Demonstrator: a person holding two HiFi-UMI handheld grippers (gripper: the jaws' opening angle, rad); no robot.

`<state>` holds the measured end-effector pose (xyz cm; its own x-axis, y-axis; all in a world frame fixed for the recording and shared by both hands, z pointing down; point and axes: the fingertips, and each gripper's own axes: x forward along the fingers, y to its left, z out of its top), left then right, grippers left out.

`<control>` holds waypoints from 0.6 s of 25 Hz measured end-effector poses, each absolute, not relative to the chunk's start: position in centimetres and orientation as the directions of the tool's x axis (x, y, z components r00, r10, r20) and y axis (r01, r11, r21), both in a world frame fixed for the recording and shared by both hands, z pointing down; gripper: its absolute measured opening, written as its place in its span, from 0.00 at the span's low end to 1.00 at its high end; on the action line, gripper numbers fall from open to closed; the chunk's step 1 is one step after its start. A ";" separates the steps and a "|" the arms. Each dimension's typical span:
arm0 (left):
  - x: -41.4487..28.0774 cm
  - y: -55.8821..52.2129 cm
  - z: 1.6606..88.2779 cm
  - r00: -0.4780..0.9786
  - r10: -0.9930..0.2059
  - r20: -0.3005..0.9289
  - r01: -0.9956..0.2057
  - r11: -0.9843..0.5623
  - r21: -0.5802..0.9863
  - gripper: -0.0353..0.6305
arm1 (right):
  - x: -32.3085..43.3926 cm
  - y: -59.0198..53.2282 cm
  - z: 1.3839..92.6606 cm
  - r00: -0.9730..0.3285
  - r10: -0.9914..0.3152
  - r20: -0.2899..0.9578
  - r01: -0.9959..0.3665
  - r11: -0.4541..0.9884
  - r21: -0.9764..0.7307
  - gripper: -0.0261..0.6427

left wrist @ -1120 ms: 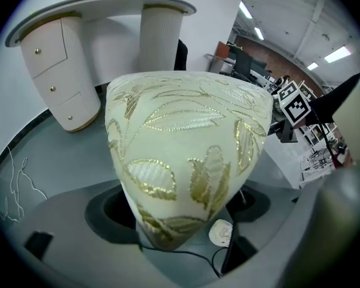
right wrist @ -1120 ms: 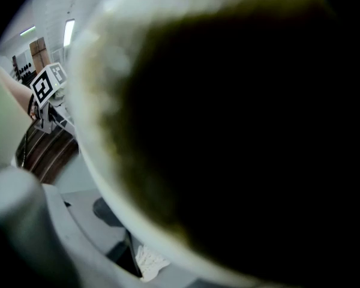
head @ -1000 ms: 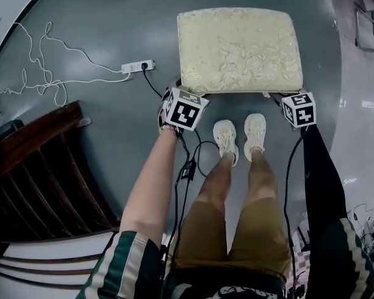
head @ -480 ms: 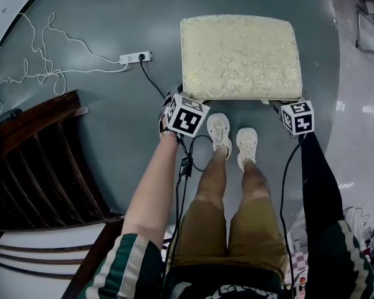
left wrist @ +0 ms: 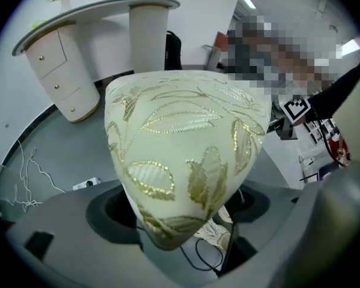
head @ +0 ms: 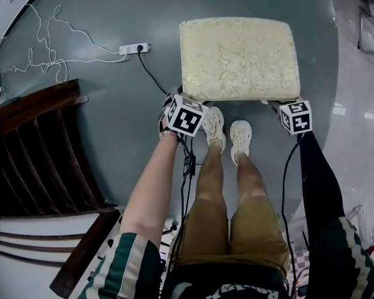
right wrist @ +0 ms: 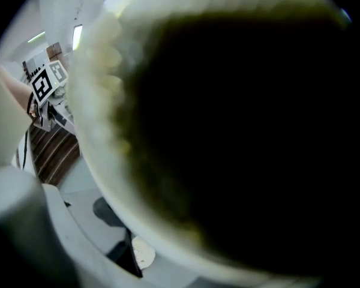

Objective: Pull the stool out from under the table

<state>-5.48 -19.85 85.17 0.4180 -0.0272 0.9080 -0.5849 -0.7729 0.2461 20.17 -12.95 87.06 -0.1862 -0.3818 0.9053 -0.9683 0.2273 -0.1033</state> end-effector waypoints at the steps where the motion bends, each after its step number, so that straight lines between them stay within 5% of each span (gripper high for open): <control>1: -5.5 -19.9 85.2 0.422 -0.033 0.906 -0.587 -0.772 0.245 0.70 | 20.2 -13.1 87.0 -0.182 -0.386 0.904 -0.968 0.233 -0.095 0.67; 15: -5.2 -25.2 85.3 0.431 -0.012 0.902 -0.519 -0.821 0.237 0.70 | 19.9 -16.4 86.3 -0.111 -0.432 0.895 -0.987 0.151 -0.049 0.67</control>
